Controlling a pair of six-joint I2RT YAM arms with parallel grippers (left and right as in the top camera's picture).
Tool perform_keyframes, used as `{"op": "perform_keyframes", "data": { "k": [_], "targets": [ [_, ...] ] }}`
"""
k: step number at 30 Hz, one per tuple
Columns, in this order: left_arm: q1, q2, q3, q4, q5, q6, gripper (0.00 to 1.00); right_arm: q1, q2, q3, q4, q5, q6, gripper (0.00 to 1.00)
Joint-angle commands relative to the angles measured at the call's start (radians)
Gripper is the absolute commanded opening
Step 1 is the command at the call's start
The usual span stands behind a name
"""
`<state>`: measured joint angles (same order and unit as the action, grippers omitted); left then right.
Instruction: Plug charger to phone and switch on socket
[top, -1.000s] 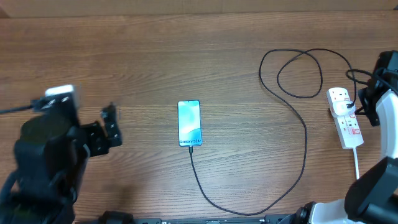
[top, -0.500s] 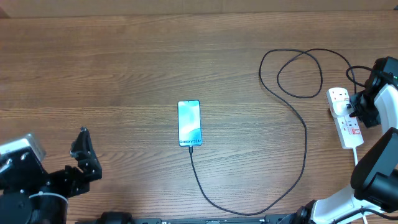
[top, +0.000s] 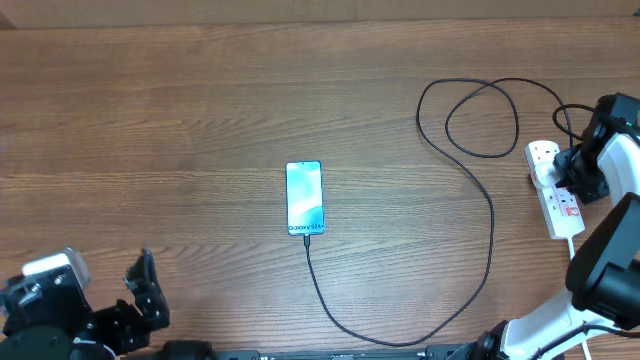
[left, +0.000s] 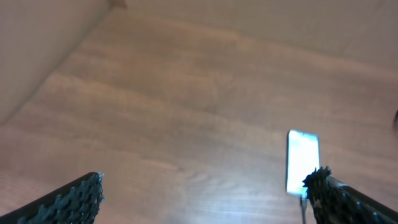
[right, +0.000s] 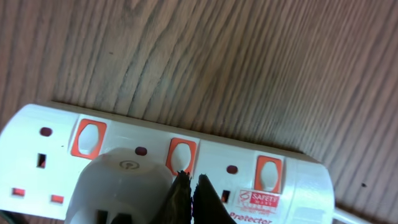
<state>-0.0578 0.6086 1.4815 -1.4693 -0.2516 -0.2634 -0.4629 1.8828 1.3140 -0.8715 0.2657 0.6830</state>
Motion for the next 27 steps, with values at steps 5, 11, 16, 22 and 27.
{"op": "perform_keyframes", "data": {
  "k": [5,11,16,22,27],
  "targets": [
    [0.008,-0.012,0.003,-0.083,-0.013,-0.01,1.0,0.001,0.008,-0.006,0.029,-0.039,-0.017,0.04],
    [0.008,-0.012,0.002,-0.105,-0.013,-0.01,1.0,0.001,0.028,-0.006,0.039,-0.096,-0.064,0.04],
    [0.008,-0.012,0.002,-0.105,-0.013,-0.01,1.0,0.001,0.029,-0.006,0.051,-0.096,-0.072,0.04],
    [0.008,-0.012,0.002,-0.105,-0.013,-0.01,1.0,0.001,0.047,-0.006,0.056,-0.107,-0.075,0.04],
    [0.008,-0.012,0.002,-0.105,-0.013,-0.01,1.0,0.003,0.061,-0.006,0.055,-0.118,-0.075,0.04]
  ]
}}
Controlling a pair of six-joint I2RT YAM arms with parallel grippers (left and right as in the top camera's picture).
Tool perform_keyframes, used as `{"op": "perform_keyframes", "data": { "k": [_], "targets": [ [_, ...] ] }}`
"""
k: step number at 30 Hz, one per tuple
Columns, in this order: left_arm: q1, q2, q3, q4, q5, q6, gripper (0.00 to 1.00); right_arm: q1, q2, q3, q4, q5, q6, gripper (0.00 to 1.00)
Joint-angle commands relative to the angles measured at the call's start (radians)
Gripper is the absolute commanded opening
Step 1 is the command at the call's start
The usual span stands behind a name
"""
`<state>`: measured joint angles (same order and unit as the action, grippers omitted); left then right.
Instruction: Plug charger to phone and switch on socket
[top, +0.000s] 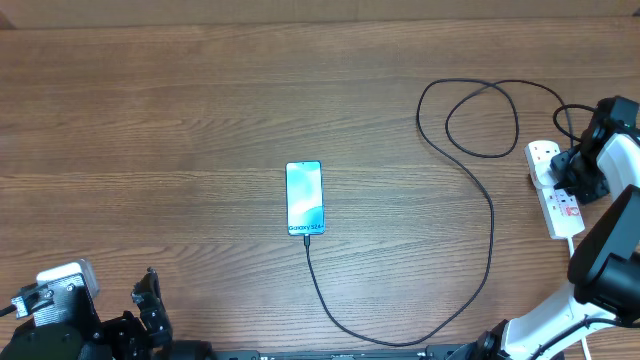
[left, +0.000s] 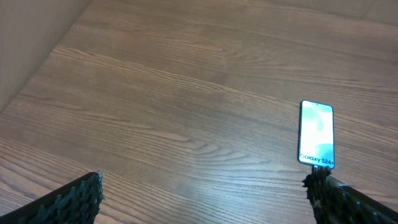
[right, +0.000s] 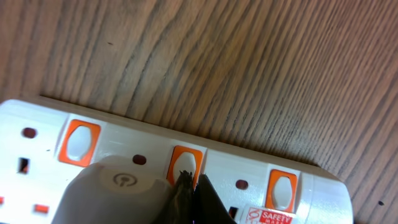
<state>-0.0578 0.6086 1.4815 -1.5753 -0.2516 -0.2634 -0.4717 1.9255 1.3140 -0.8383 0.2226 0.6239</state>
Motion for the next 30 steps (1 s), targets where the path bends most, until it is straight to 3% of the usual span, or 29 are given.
{"op": "perform_keyframes", "data": {
  "k": [1,30],
  "targets": [
    [0.008,-0.012,0.002,0.002,-0.014,-0.01,1.0,0.012,0.018,-0.006,0.022,-0.075,-0.016,0.04],
    [0.008,-0.012,0.002,0.002,-0.013,-0.01,1.0,0.011,0.016,0.061,0.001,-0.074,-0.027,0.04]
  ]
}}
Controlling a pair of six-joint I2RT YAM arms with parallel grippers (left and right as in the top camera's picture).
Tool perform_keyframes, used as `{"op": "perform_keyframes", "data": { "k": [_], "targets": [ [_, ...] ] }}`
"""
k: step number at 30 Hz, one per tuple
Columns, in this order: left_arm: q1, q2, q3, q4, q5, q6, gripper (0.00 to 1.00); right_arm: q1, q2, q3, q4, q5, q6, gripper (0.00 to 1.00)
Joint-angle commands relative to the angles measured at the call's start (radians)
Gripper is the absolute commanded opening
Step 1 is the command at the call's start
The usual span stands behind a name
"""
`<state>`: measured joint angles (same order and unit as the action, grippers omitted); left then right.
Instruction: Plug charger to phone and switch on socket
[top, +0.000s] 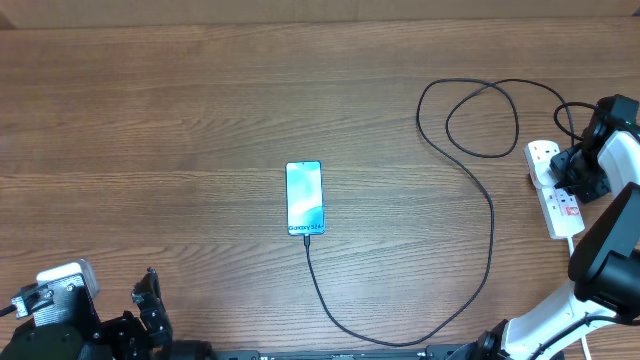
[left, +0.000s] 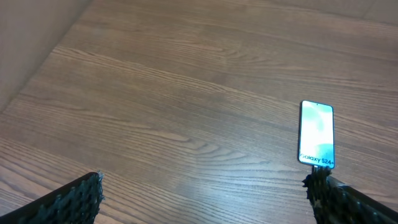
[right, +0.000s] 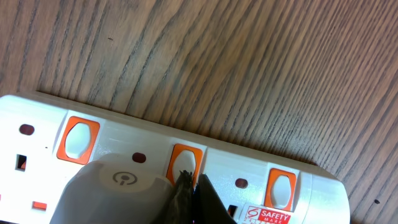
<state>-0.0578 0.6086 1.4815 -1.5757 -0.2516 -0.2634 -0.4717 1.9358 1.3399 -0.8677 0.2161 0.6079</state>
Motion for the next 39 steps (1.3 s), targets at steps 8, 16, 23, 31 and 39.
{"op": "perform_keyframes", "data": {
  "k": [8,16,23,31,39],
  "targets": [
    [0.008,-0.012,0.002,0.002,-0.013,-0.01,1.0,0.046,0.006,-0.031,0.08,-0.068,-0.011,0.04],
    [0.008,-0.012,0.002,0.002,-0.013,-0.01,1.0,0.081,0.006,-0.031,0.026,-0.079,-0.011,0.04],
    [0.008,-0.012,0.002,0.002,-0.013,-0.01,1.0,0.108,0.006,-0.032,-0.013,-0.082,-0.011,0.04],
    [0.008,-0.012,0.002,0.002,-0.014,-0.01,1.0,0.068,0.005,-0.001,-0.123,0.086,0.098,0.04],
    [0.008,-0.012,0.002,0.002,-0.013,-0.01,1.0,-0.026,-0.016,0.242,-0.388,-0.065,0.036,0.04]
  ]
}}
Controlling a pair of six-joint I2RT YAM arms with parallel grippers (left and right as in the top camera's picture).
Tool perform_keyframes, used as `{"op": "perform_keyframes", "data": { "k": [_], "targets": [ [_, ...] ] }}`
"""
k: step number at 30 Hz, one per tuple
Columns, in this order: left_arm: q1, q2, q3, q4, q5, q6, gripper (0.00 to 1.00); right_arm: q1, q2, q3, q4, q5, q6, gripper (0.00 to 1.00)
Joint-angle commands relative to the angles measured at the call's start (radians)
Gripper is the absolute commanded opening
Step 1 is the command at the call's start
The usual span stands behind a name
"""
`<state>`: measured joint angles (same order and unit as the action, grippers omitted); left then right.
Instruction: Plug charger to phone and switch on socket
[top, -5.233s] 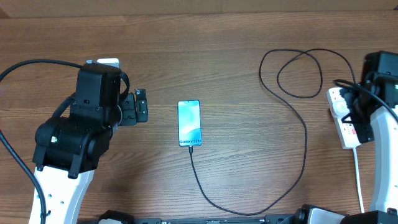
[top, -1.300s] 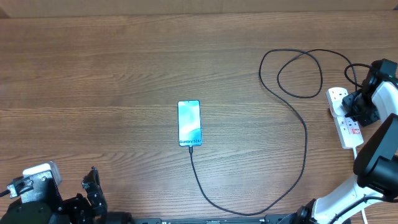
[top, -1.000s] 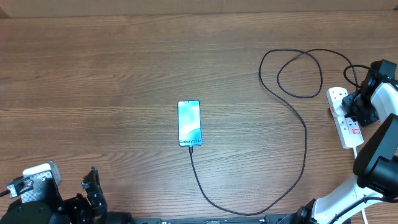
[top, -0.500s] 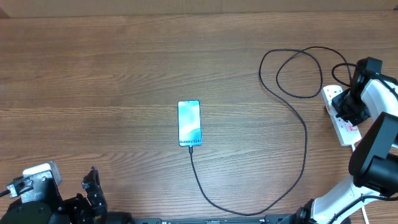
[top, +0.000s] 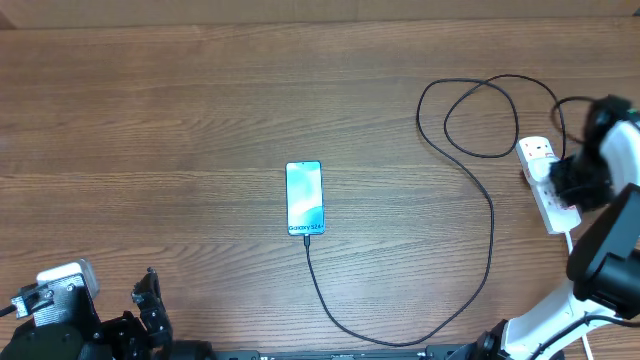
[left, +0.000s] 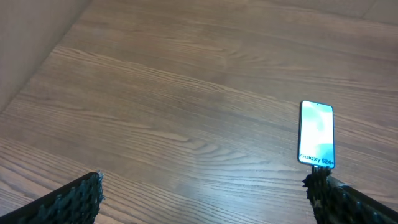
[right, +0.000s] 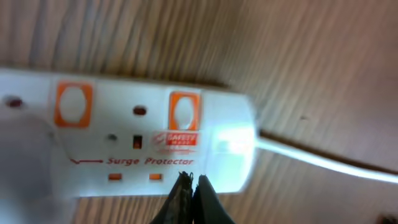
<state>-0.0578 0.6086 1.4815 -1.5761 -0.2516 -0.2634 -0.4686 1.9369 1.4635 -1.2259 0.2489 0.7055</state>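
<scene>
The phone (top: 305, 198) lies face up mid-table with its screen lit, also in the left wrist view as the phone (left: 317, 132). A black cable (top: 490, 215) runs from its near end and loops over to the white power strip (top: 545, 190) at the right edge. My right gripper (right: 191, 186) is shut with nothing in it. Its tips sit over the labelled end of the strip (right: 143, 143), below an orange switch (right: 185, 111); this view is blurred. My left gripper (left: 202, 183) stays open, low at the front left, far from the phone.
The strip's white lead (right: 323, 158) runs off to the right from its end. A second orange switch (right: 71, 102) sits further left on the strip. The cable's loops (top: 480, 115) lie on the wood behind the strip.
My right gripper's tips were at the middle orange switch beside the charger plug; now they are over the strip's labelled end. The strip has shifted slightly left. The left arm has not moved.
At first my left gripper was open a little into the table, and my right was shut at the middle switch. Then the left sat further back at the front-left corner and stayed. The right held at the switch, and now sits over the strip's end.
</scene>
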Motion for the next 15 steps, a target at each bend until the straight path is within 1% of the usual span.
{"op": "perform_keyframes", "data": {
  "k": [1,4,6,9,15],
  "targets": [
    [0.008,-0.012,0.002,0.002,-0.013,-0.01,1.0,-0.044,-0.017,0.157,-0.056,-0.151,-0.1,0.04],
    [0.008,-0.012,0.002,0.002,-0.013,-0.01,0.99,-0.098,-0.017,0.254,-0.117,-0.309,-0.187,0.04],
    [0.008,-0.012,0.002,0.002,-0.013,-0.01,1.0,-0.127,-0.017,0.274,-0.122,-0.376,-0.213,0.04],
    [0.008,-0.012,0.002,0.002,-0.013,-0.01,1.0,-0.153,0.01,0.271,-0.125,-0.392,-0.238,0.04],
    [0.008,-0.012,0.002,0.002,-0.013,-0.01,1.0,-0.153,0.108,0.271,-0.149,-0.44,-0.316,0.04]
  ]
}}
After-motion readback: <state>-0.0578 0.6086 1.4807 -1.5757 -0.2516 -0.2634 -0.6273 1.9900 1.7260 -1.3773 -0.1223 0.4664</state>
